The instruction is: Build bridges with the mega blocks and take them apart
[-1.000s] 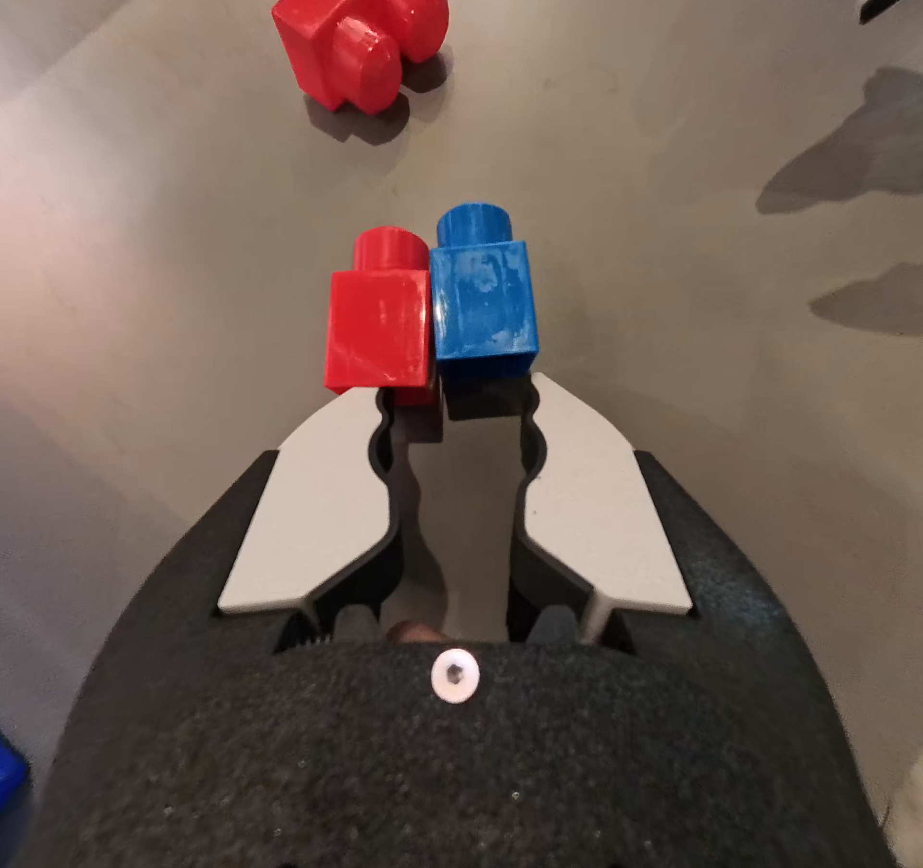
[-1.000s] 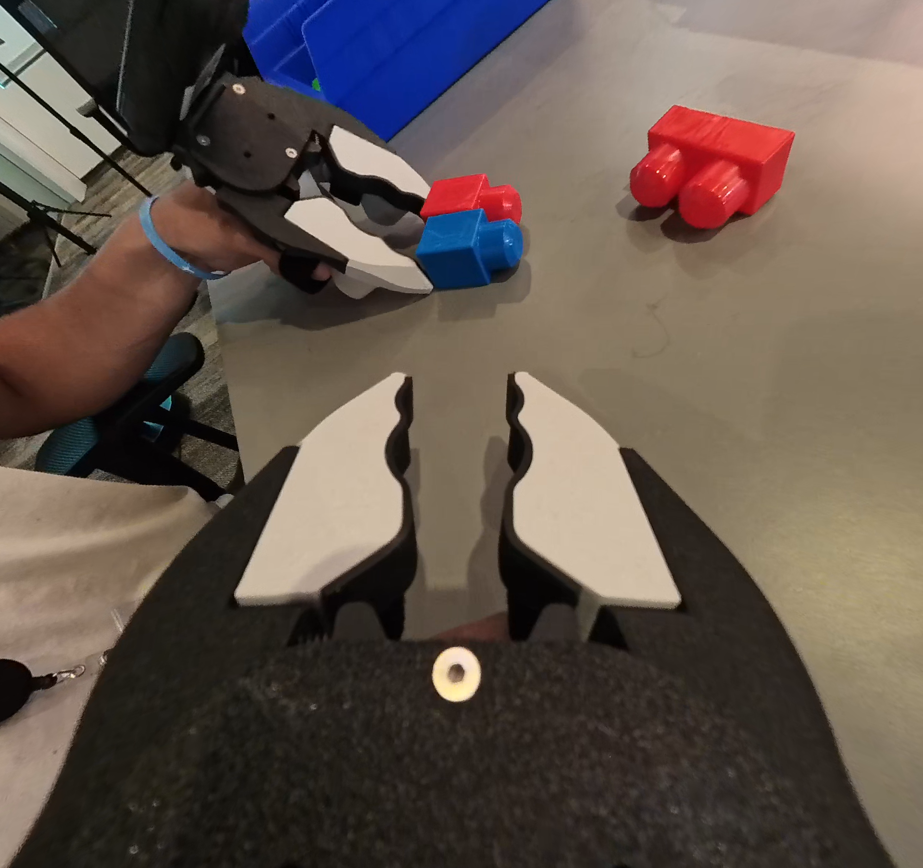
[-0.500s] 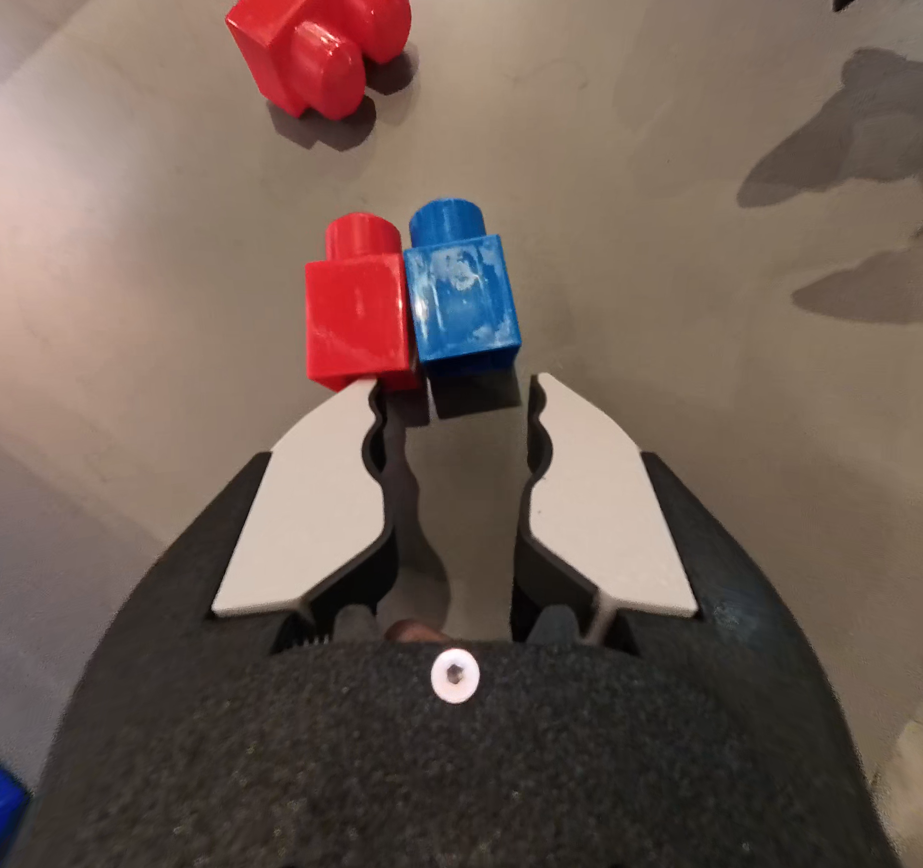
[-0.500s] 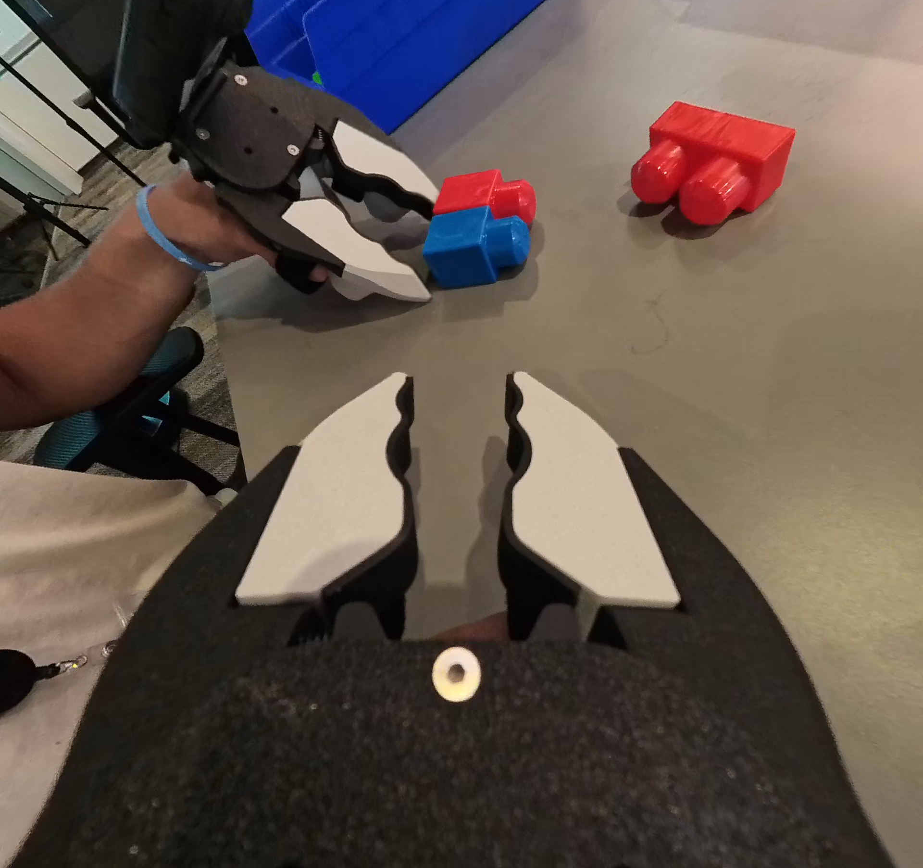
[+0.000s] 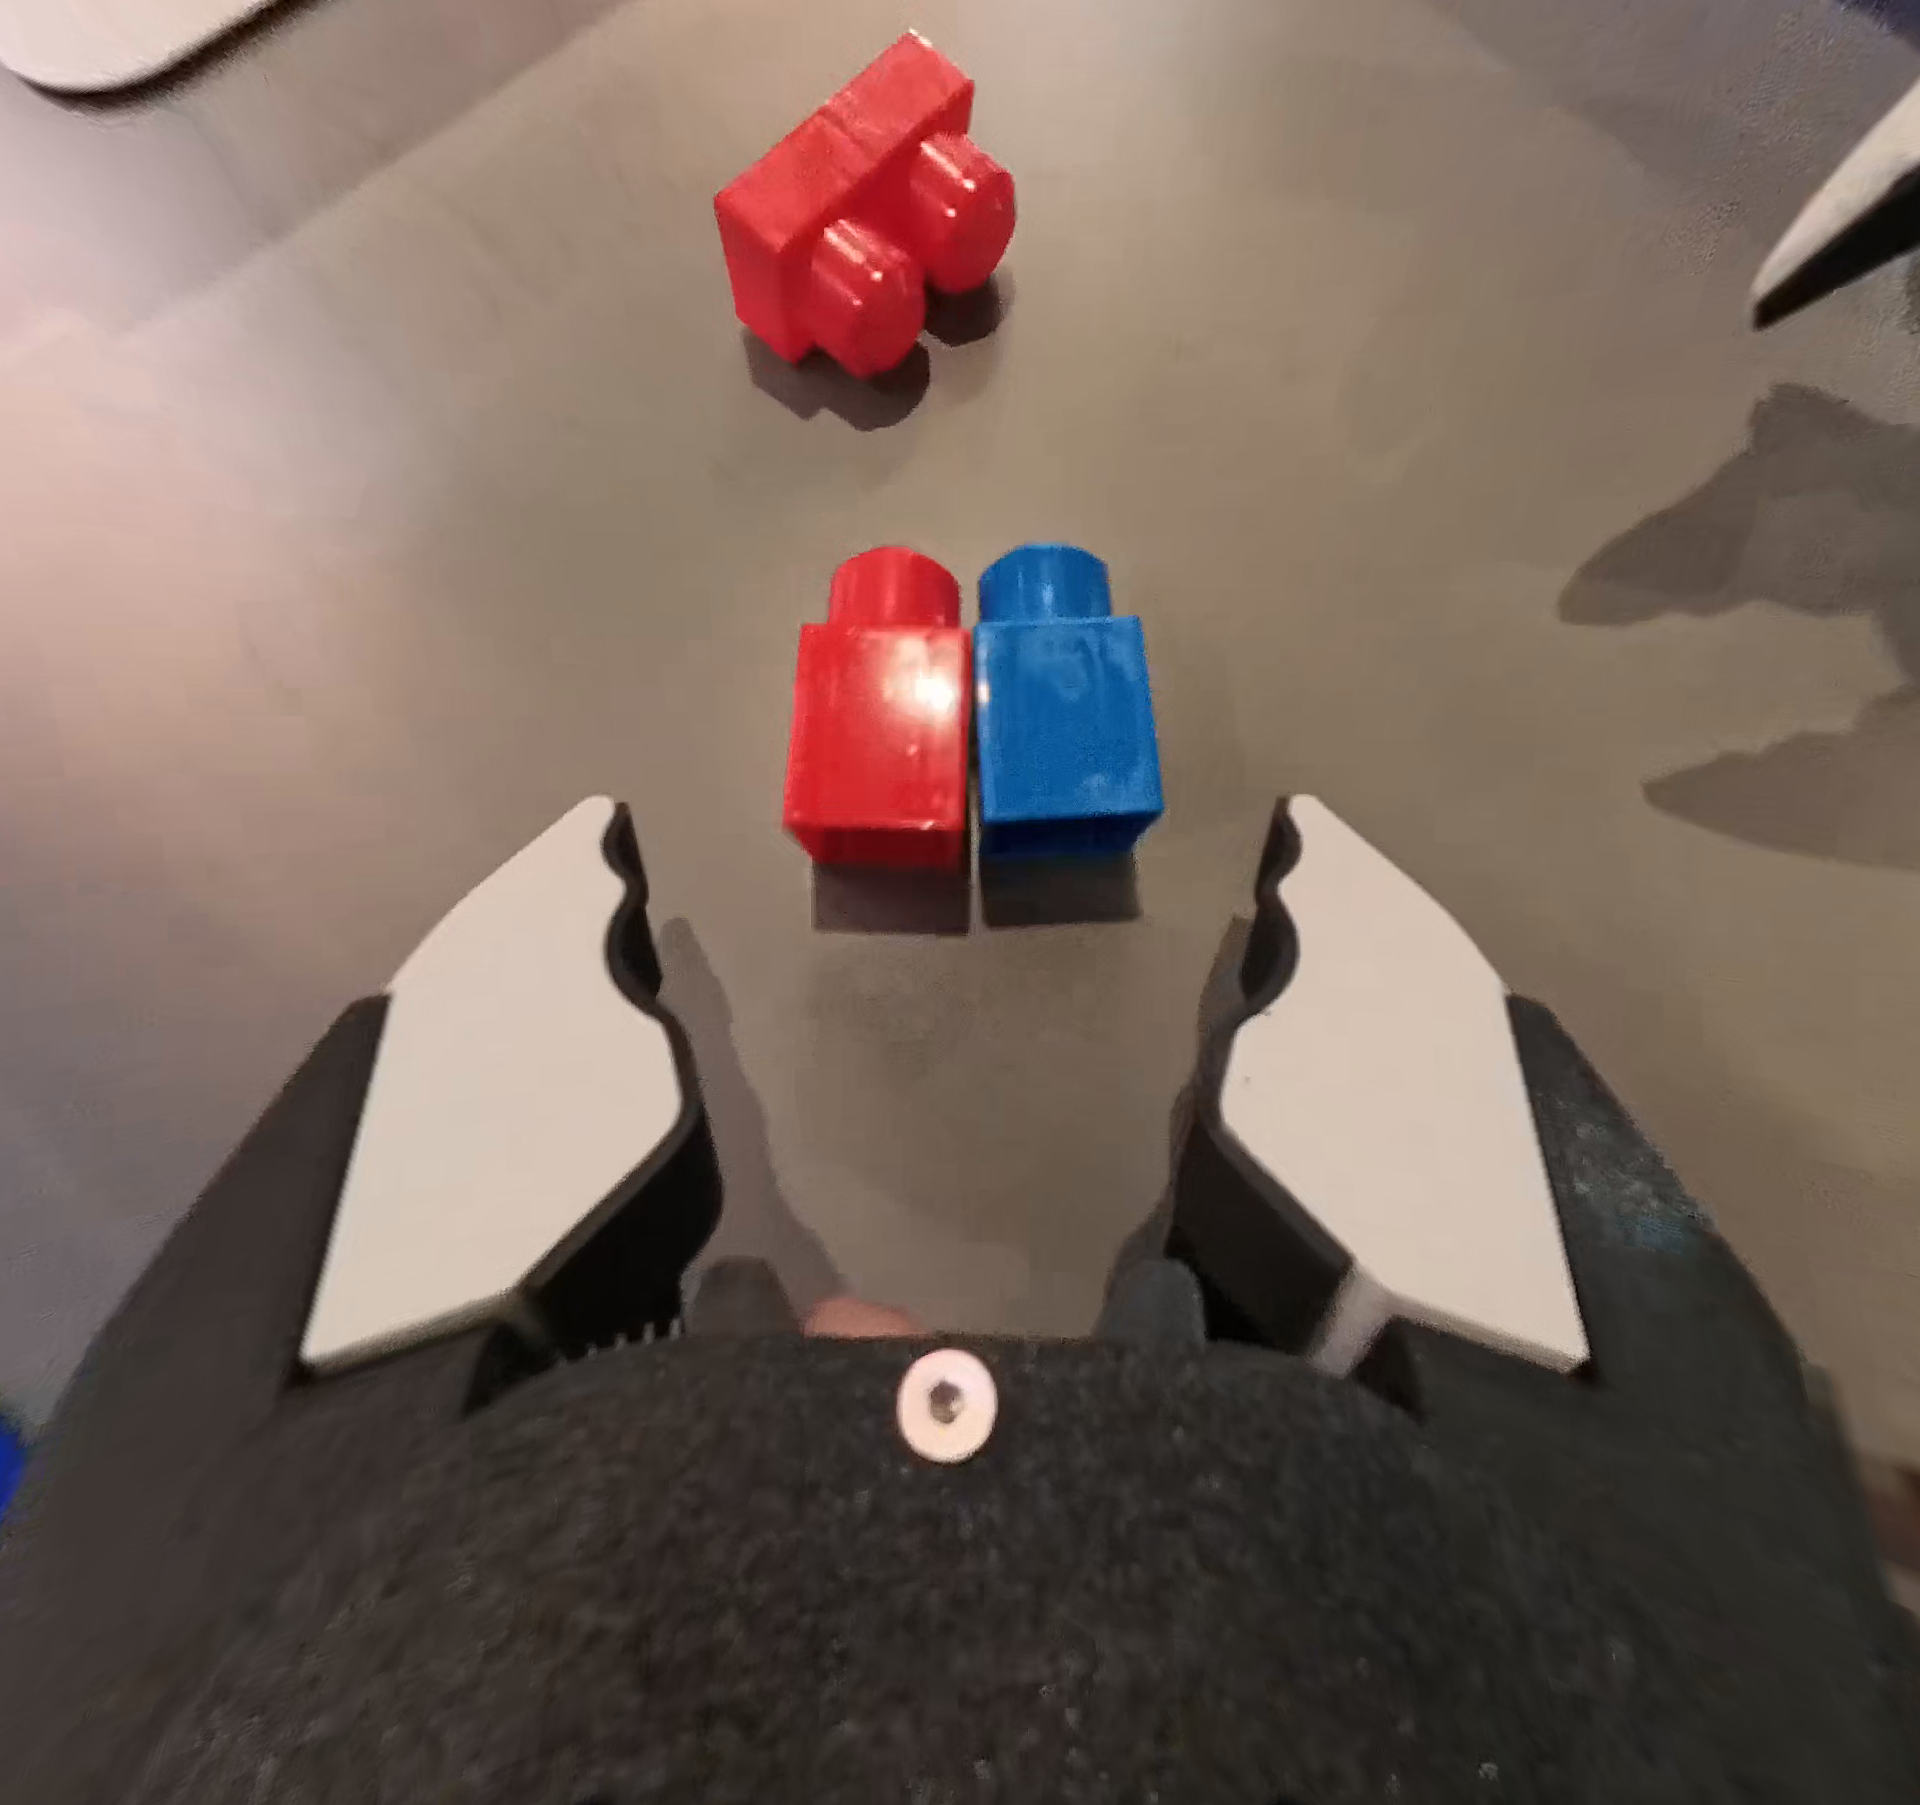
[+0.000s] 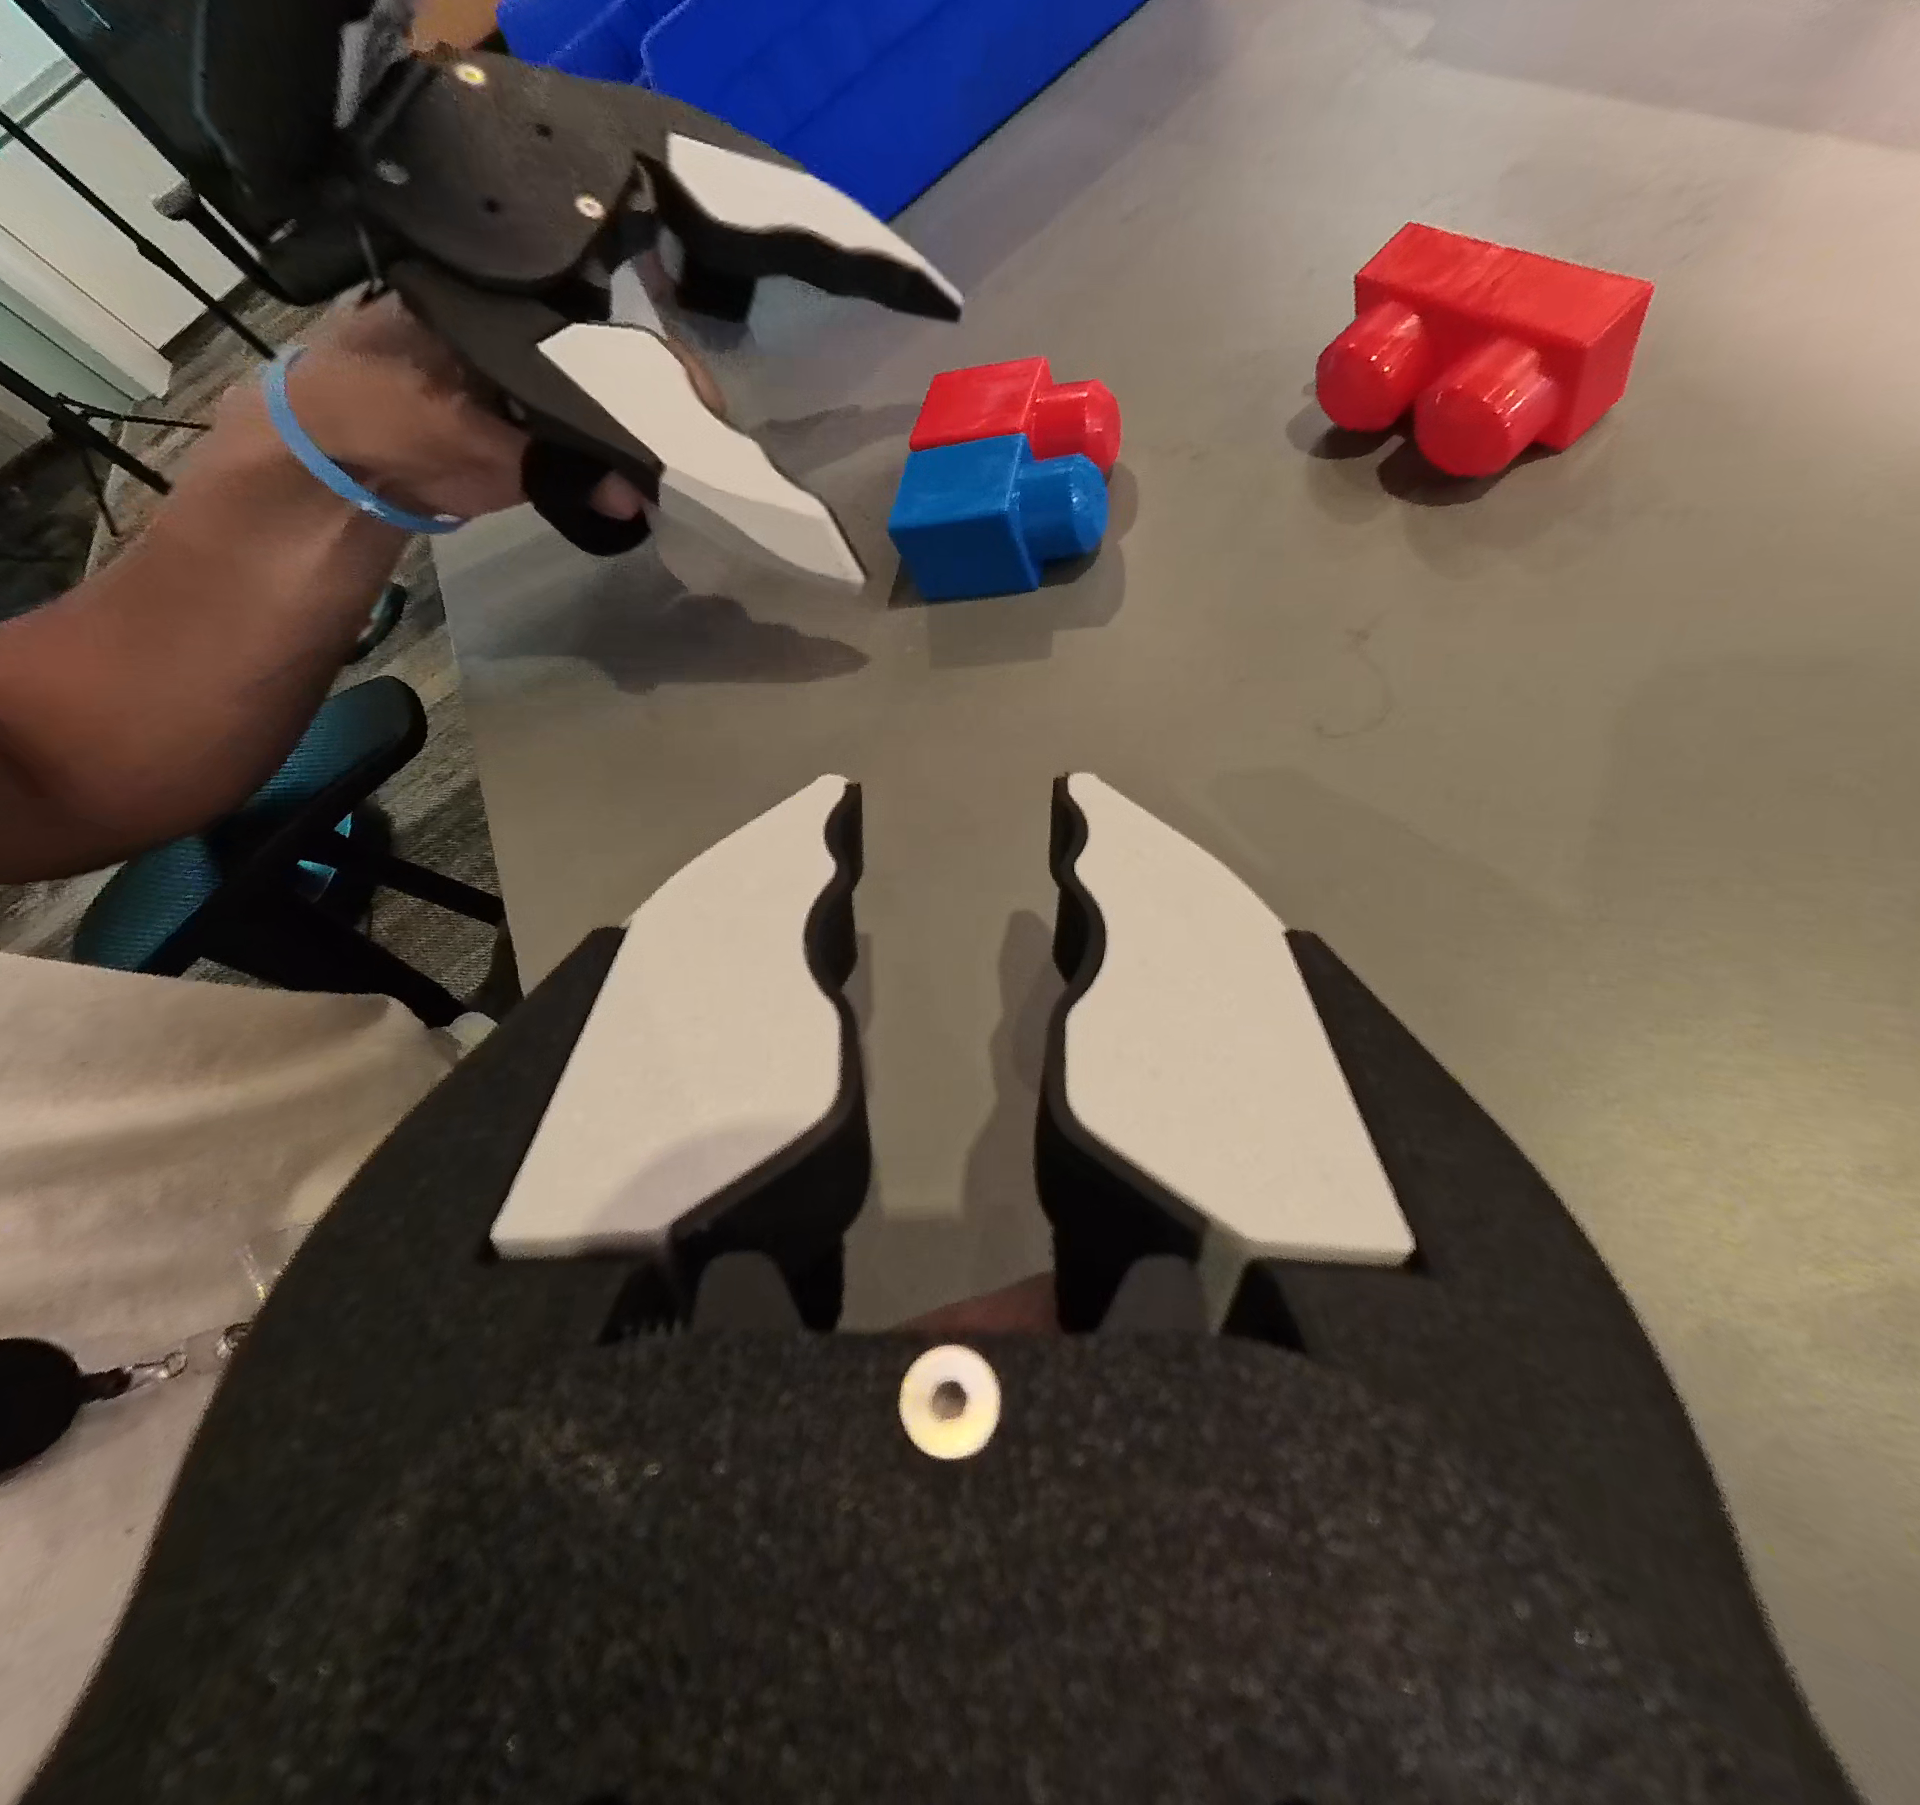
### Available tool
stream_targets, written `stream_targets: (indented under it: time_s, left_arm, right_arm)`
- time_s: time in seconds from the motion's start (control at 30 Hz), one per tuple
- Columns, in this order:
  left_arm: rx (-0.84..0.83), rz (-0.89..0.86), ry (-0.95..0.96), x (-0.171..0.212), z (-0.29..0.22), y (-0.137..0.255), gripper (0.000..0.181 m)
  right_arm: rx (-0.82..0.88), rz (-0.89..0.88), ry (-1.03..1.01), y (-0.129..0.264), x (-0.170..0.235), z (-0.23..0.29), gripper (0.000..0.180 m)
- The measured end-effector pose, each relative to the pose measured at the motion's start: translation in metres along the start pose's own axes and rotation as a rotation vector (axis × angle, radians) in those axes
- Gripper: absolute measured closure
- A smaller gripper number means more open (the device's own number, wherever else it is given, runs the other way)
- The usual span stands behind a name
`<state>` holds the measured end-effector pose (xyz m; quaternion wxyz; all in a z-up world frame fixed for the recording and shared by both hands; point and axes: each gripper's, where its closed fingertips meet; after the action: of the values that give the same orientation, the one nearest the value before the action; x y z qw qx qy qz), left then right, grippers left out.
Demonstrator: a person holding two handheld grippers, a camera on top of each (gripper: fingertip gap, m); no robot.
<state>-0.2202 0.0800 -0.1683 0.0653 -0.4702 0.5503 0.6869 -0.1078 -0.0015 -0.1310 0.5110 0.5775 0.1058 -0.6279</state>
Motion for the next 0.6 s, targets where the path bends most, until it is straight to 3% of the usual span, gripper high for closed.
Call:
stream_targets:
  time_s: [0.2, 0.47, 0.6]
  left_arm:
    - [-0.039, 0.076, -0.029, 0.004, -0.005, -0.023, 0.065]
    - [-0.029, 0.102, 0.001, 0.01, -0.009, -0.029, 0.086]
    - [-0.033, 0.1, -0.007, 0.01, -0.01, -0.029, 0.084]
  right_arm:
    - [0.002, -0.008, -0.006, 0.003, -0.001, 0.0, 0.145]
    - [-0.005, 0.005, -0.004, 0.0, 0.002, 0.0, 0.145]
    - [-0.006, 0.003, -0.007, 0.0, 0.001, 0.0, 0.146]
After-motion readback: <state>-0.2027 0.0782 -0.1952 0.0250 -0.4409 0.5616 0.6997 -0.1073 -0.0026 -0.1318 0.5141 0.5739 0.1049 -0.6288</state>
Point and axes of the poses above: each gripper's, where its closed fingertips meet, y back along the fingers, x out of its underside, z = x × y across the jaws, and after that the axes turned 3 degrees about y, right-handed
